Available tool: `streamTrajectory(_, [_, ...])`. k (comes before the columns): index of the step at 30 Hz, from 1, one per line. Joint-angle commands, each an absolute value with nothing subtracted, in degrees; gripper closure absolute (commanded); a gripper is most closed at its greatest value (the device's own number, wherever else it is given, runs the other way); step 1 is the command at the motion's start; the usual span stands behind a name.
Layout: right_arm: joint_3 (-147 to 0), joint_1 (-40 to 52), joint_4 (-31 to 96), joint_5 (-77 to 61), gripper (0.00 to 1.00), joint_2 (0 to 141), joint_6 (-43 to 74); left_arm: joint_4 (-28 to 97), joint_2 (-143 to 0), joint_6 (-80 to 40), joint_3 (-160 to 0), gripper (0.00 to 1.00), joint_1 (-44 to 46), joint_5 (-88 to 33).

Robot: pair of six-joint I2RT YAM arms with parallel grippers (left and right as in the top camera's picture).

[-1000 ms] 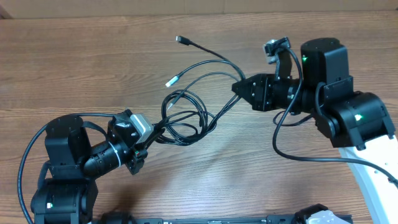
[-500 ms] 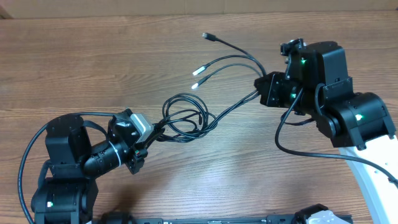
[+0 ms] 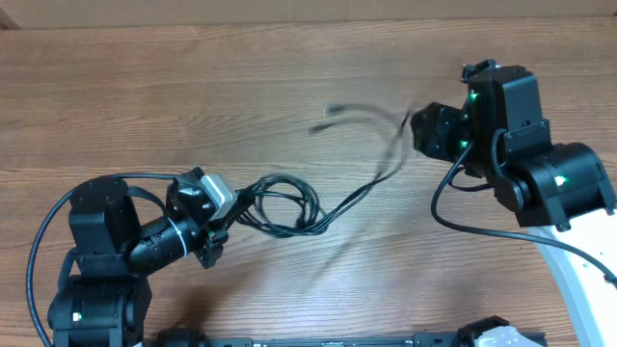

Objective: Untangle cables

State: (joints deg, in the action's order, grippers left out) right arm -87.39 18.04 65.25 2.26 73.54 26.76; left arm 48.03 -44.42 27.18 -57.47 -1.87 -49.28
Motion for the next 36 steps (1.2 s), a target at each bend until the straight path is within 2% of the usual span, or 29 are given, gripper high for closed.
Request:
streamTrajectory(1, [-89.8,17.8,65.0,-0.2,0.0,72.2,26.2,47.1,-44.1,26.5,-58.0,0.94,-1.8,-52.4])
streamTrajectory(9, [-89.8,18.9,65.1,-24.1,0.0,72.2,4.3,43.6,-44.1,20.6,-58.0,0.92,-1.8,-53.3])
streamTrajectory(13, [-89.8,20.3,67.3,-31.5,0.02,72.2,-6.7,39.4,-44.1,10.4,-58.0,0.93,-1.9,-53.0])
streamTrajectory(19, [-89.7,23.6,70.0,-31.8,0.02,72.2,-18.3,34.6,-44.1,-12.8,-58.0,0.93,-1.9,-43.7])
streamTrajectory(26, [-89.7,27.1,65.9,-31.6,0.02,72.2,-24.0,38.2,-44.1,-33.8,-58.0,0.95,-1.9,-33.8])
streamTrajectory(31, [-89.6,29.0,61.1,-30.8,0.02,72.8,-26.0,38.3,-44.1,-43.6,-58.0,0.96,-1.8,-36.2])
streamTrajectory(36, [-89.6,30.2,59.1,-31.0,0.02,74.9,-29.1,36.8,-44.2,-47.9,-58.0,0.96,-1.8,-41.5])
